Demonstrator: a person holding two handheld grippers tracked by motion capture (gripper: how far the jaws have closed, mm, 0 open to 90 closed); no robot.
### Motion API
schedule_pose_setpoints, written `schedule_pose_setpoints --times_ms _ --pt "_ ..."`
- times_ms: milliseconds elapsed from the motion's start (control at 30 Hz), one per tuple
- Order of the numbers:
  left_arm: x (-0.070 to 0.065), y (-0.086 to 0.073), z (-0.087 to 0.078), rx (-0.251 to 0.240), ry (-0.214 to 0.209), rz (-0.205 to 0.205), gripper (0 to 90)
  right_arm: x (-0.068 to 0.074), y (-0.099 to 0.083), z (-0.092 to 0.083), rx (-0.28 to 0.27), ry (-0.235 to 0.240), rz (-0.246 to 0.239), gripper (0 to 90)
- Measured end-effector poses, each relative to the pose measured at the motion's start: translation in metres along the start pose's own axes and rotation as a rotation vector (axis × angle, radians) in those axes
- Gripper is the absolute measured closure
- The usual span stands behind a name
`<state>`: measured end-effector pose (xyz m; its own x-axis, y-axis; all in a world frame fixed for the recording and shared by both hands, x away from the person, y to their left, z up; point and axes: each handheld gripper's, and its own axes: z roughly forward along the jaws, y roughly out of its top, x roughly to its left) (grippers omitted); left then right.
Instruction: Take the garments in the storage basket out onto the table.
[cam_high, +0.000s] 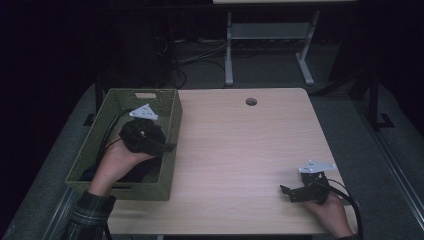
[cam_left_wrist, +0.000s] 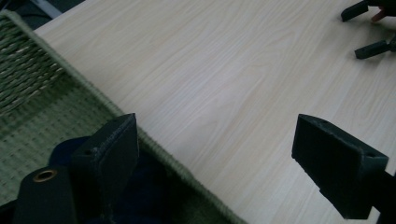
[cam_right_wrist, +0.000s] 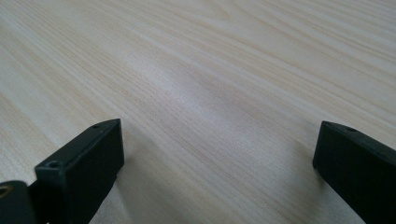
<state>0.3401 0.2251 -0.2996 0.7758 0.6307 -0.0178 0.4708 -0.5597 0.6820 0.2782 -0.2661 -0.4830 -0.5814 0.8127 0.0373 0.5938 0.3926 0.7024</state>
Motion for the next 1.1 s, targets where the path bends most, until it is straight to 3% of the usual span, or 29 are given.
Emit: schedule_pose_setpoints --times_ms 600,1100 --pt "0.026 -0.017 -0.027 0.005 0.056 -0.046 14.3 0.0 0.0 0.0 0.001 -0.001 -0.001 1.5" --pt "0.043 -0.045 -0.048 0.04 0.115 -0.097 14.2 0.0 0.0 0.0 0.001 0.0 -0.001 1.5"
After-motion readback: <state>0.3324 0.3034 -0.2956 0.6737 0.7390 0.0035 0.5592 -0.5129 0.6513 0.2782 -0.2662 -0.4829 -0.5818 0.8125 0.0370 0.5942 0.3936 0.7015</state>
